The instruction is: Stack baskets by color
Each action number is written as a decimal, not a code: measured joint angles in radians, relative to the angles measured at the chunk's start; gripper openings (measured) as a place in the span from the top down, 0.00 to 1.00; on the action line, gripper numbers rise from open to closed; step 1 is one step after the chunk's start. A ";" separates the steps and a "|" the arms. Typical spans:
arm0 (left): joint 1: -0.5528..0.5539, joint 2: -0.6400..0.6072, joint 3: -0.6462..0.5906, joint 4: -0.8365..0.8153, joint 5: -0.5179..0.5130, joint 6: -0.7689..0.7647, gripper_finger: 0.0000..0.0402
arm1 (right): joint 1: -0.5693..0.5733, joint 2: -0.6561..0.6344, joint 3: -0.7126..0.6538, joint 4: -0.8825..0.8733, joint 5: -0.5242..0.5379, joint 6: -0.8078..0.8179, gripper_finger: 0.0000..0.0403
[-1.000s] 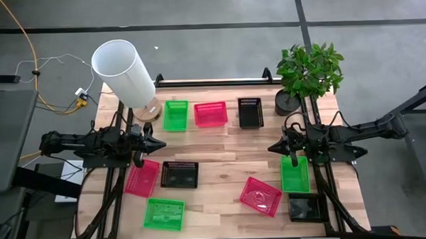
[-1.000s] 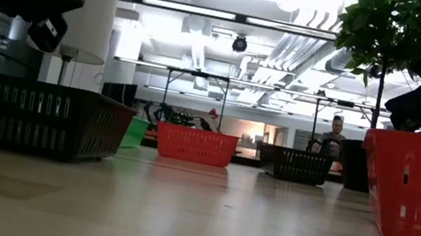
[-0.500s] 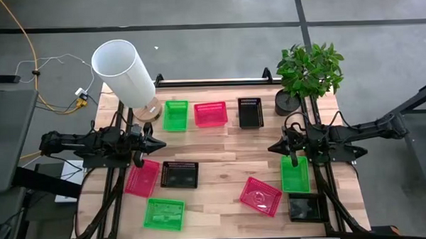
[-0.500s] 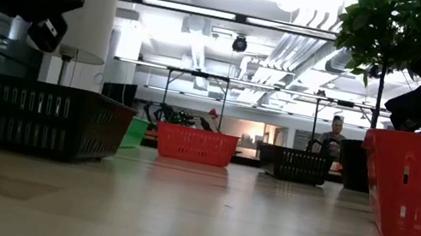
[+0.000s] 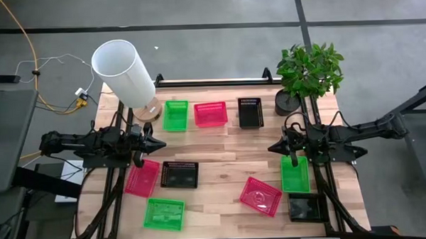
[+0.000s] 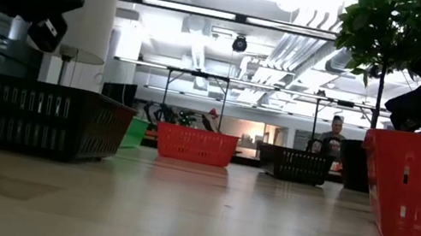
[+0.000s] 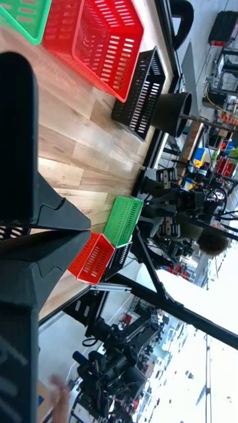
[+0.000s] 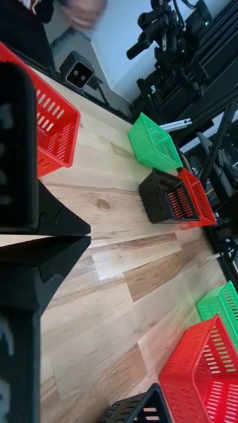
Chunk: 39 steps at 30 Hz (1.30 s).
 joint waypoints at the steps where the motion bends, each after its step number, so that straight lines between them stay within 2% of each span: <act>1: 0.000 0.000 0.000 0.000 0.000 0.000 1.00 | 0.000 0.000 0.000 0.000 0.000 0.000 1.00; 6: 0.000 0.000 0.000 0.000 0.000 0.000 1.00 | 0.000 0.000 0.000 0.000 0.000 -0.018 1.00; 11: 0.000 0.000 0.000 0.000 0.000 0.000 1.00 | 0.000 0.000 0.000 0.000 0.001 -0.286 1.00; 14: 0.000 0.000 0.000 0.000 0.000 0.000 1.00 | 0.000 0.000 0.000 0.000 0.001 -0.347 1.00; 18: 0.000 0.000 0.000 0.000 0.000 0.000 1.00 | 0.000 0.000 0.000 0.001 0.004 -0.341 1.00; 21: 0.000 0.000 0.000 0.000 0.000 0.000 1.00 | 0.000 0.000 -0.001 0.048 0.064 -0.342 1.00; 24: 0.000 0.000 0.000 0.000 0.000 0.000 1.00 | 0.000 0.000 -0.001 0.148 0.097 -0.198 1.00; 27: 0.000 0.000 0.000 0.000 0.000 0.000 1.00 | 0.000 -0.001 -0.001 0.303 0.181 -0.165 1.00; 31: 0.000 0.000 0.000 0.000 0.000 0.000 1.00 | -0.001 0.017 -0.001 0.584 0.343 -0.217 1.00; 33: 0.000 0.000 0.000 0.000 0.000 0.000 1.00 | -0.001 0.052 0.003 0.721 0.358 -0.226 1.00; 36: 0.000 0.000 0.000 0.000 0.000 0.000 1.00 | -0.001 0.145 0.067 0.723 0.323 -0.240 1.00; 39: 0.000 0.000 0.000 0.000 0.000 0.000 1.00 | 0.000 0.287 0.165 0.620 0.404 -0.213 0.99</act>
